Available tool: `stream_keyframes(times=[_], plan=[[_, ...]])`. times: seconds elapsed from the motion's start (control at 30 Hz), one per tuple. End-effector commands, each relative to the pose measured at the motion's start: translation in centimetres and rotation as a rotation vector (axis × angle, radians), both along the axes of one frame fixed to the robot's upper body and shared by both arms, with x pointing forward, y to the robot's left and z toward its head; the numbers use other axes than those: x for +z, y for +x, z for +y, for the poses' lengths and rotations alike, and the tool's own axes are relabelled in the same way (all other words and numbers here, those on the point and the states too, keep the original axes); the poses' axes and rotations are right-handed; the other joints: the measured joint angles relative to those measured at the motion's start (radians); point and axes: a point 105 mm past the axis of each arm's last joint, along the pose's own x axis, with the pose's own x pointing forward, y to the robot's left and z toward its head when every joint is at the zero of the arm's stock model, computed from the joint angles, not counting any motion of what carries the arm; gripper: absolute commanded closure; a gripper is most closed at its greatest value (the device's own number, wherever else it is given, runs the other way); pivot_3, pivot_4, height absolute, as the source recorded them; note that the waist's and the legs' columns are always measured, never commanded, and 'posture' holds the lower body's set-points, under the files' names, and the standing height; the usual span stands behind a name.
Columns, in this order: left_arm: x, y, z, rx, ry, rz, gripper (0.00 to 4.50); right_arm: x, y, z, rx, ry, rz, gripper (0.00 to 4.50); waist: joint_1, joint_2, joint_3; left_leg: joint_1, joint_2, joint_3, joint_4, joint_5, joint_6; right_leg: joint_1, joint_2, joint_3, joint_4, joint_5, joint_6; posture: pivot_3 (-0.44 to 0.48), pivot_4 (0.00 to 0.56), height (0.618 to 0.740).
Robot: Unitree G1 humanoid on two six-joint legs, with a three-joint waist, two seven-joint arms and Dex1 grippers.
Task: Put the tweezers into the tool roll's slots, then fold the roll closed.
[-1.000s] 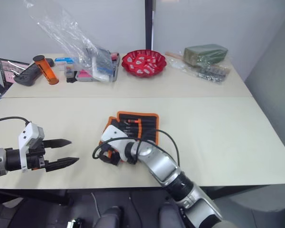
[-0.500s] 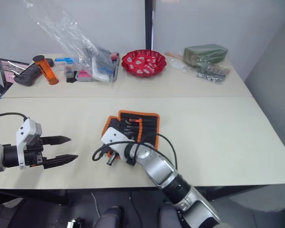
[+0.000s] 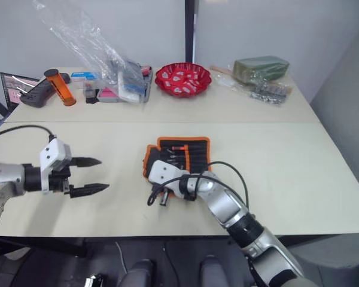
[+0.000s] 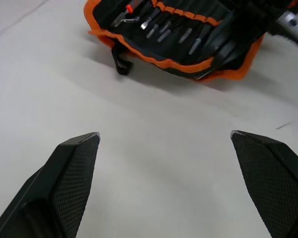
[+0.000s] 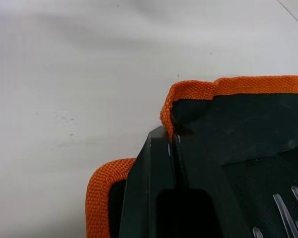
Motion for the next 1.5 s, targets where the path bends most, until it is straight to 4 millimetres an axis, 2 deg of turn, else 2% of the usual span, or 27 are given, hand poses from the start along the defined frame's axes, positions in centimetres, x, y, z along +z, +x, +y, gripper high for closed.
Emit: stream_keyframes(times=[0.03,0.17,0.27,0.37,0.47,0.67,0.77,0.9,1.03,1.13,1.2,1.3,1.4,1.5], plan=[[0.4,3.2,-1.6,-0.134,0.132,-0.114,0.00,1.7,-0.2,-0.1,-0.012,0.054,-0.028,4.46,0.014,0.000,0.000,0.000,-0.001,0.000,0.001,0.000,0.000,0.001,0.000,0.000,0.001,0.000,0.000,0.000,0.150,0.740],[0.4,6.0,-2.9,-0.256,0.288,-0.169,0.00,1.6,0.2,-0.3,-0.043,0.051,-0.033,4.46,0.005,-0.001,-0.001,-0.001,-0.001,0.000,0.003,0.001,0.000,0.001,0.000,0.000,0.000,0.000,0.000,0.000,0.150,0.740],[1.8,8.1,-5.8,-0.332,0.300,-0.219,0.00,1.6,0.3,-0.5,-0.065,0.054,-0.034,4.46,0.005,-0.001,0.000,-0.002,-0.001,0.000,0.002,0.001,0.000,0.000,0.000,-0.001,0.000,0.000,0.000,0.000,0.150,0.740],[1.6,9.4,-6.9,-0.383,0.434,-0.295,0.00,1.7,0.3,-0.5,-0.082,0.061,-0.035,4.46,-0.009,-0.001,0.000,-0.003,-0.001,-0.001,0.003,0.001,0.000,0.000,0.000,-0.001,0.000,0.000,0.000,0.000,0.150,0.740],[1.9,10.2,-8.6,-0.420,0.477,-0.364,0.00,1.6,0.3,-0.6,-0.101,0.064,-0.033,4.46,-0.009,-0.002,0.000,-0.002,-0.001,-0.001,0.003,0.001,0.001,0.000,0.000,-0.001,0.001,0.000,0.000,0.000,0.150,0.740],[1.5,10.4,-10.3,-0.511,0.564,-0.456,0.00,1.5,0.1,-0.9,-0.129,0.067,-0.028,4.46,-0.010,-0.002,0.000,-0.003,-0.002,-0.001,0.004,0.001,0.001,0.000,-0.001,-0.001,0.001,0.000,0.001,0.000,0.150,0.740],[1.0,10.2,-11.1,-0.561,0.595,-0.485,0.77,1.5,0.1,-1.1,-0.140,0.064,-0.027,4.50,-0.009,-0.002,0.000,-0.003,-0.002,-0.001,0.004,0.001,0.001,0.000,-0.001,-0.001,0.001,0.000,0.001,0.000,0.150,0.740],[0.6,9.9,-11.6,-0.600,0.605,-0.496,2.13,1.6,0.1,-1.2,-0.147,0.065,-0.028,4.50,-0.010,-0.002,0.000,-0.003,-0.002,-0.001,0.004,0.001,0.001,0.000,-0.001,-0.001,0.001,0.000,0.001,0.000,0.150,0.740],[-0.5,9.7,-11.3,-0.626,0.647,-0.487,3.42,1.6,0.2,-1.4,-0.154,0.065,-0.028,4.50,-0.010,-0.002,0.000,-0.003,-0.002,-0.001,0.004,0.001,0.001,0.000,-0.001,-0.001,0.001,0.000,0.001,0.000,0.150,0.740],[-0.6,10.0,-10.8,-0.593,0.647,-0.479,4.44,1.6,0.5,-1.9,-0.167,0.059,-0.026,4.50,-0.009,-0.002,0.000,-0.003,-0.002,-0.002,0.004,0.001,0.001,0.000,-0.001,-0.001,0.001,0.000,0.001,0.000,0.150,0.740],[-0.5,10.2,-10.5,-0.554,0.622,-0.457,4.48,1.5,0.7,-2.3,-0.180,0.055,-0.023,4.50,-0.009,-0.002,0.000,-0.003,-0.002,-0.002,0.004,0.001,0.001,0.000,-0.001,-0.001,0.001,0.000,0.002,0.000,0.150,0.740],[-0.3,10.1,-9.1,-0.488,0.560,-0.388,4.48,1.2,2.5,-5.0,-0.262,0.013,-0.041,4.50,-0.010,-0.002,0.000,-0.003,-0.002,-0.002,0.004,0.001,0.001,0.000,-0.001,-0.001,0.001,0.000,0.002,0.000,0.150,0.740],[-0.5,9.7,-8.2,-0.471,0.531,-0.331,4.48,1.1,3.6,-6.8,-0.299,-0.017,-0.055,4.50,-0.013,-0.002,0.000,-0.003,-0.002,-0.002,0.004,0.001,0.001,0.000,-0.001,-0.001,0.001,0.000,0.001,0.000,0.150,0.740],[-0.5,8.9,-8.5,-0.488,0.437,-0.268,4.48,1.5,4.5,-7.8,-0.308,-0.035,-0.070,4.50,-0.018,-0.002,0.000,-0.003,-0.002,-0.002,0.004,0.001,0.001,0.000,-0.001,-0.001,0.002,0.000,0.001,0.000,0.150,0.740]])
